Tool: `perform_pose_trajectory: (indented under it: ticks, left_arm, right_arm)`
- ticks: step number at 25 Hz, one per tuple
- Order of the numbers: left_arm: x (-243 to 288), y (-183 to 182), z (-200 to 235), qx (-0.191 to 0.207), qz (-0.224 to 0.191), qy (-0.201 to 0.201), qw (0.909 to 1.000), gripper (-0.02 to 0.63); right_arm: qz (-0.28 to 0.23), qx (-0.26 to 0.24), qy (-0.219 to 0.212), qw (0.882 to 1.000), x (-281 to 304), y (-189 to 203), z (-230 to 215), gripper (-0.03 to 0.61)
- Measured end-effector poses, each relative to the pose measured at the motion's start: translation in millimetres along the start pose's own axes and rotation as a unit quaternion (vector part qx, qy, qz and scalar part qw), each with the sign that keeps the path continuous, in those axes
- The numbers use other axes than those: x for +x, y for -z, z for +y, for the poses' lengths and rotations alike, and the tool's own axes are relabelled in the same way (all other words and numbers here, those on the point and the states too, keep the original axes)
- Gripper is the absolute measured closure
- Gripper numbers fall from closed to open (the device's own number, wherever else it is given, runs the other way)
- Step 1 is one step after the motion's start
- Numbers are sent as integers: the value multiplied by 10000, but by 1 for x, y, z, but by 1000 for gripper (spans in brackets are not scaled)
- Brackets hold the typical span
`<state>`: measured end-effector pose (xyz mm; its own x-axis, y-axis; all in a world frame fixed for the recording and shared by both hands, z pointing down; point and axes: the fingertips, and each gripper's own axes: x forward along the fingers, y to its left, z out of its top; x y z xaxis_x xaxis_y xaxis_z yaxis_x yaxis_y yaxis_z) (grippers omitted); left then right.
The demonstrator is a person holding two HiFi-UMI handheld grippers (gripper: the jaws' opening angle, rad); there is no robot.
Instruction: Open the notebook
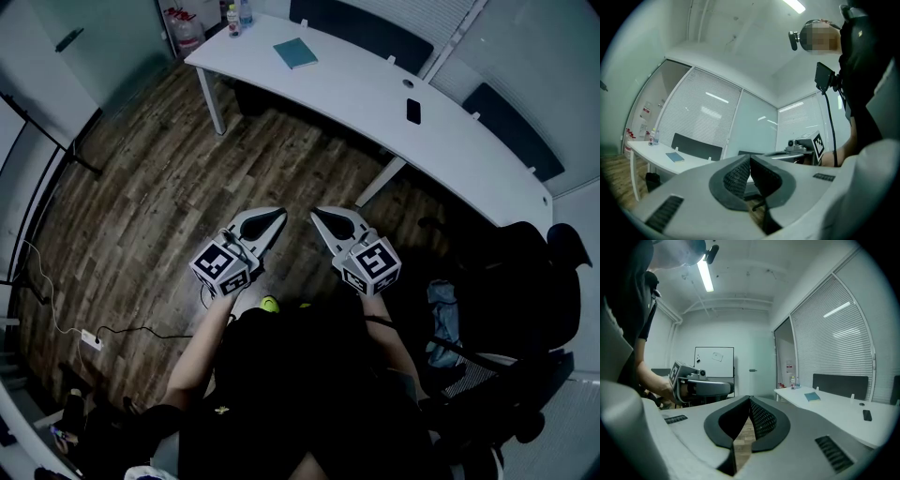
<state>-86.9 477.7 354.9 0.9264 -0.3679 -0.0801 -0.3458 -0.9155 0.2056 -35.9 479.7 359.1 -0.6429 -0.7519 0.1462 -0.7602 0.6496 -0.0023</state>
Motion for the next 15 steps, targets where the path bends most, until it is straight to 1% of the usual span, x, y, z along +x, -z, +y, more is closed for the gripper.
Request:
perform_pose_trajectory:
  ticks: [3,5,11,15]
  left_arm:
    - [-8,3,1,-65,-4,56,10000,597]
    - [-14,5,4,-76,-15,76,9999,597]
    - [-27,8,11,-58,0,81,9999,597]
    - [-32,8,16,-92,-16,64,9999,597]
  right_arm:
    - [151,-273,50,9995,6,3,8,548]
    - [197,-350,75,9992,10,5,13,546]
    - [129,-208,139,9996,17,7,21,546]
    - [198,-167,228,9994,18,10,19,540]
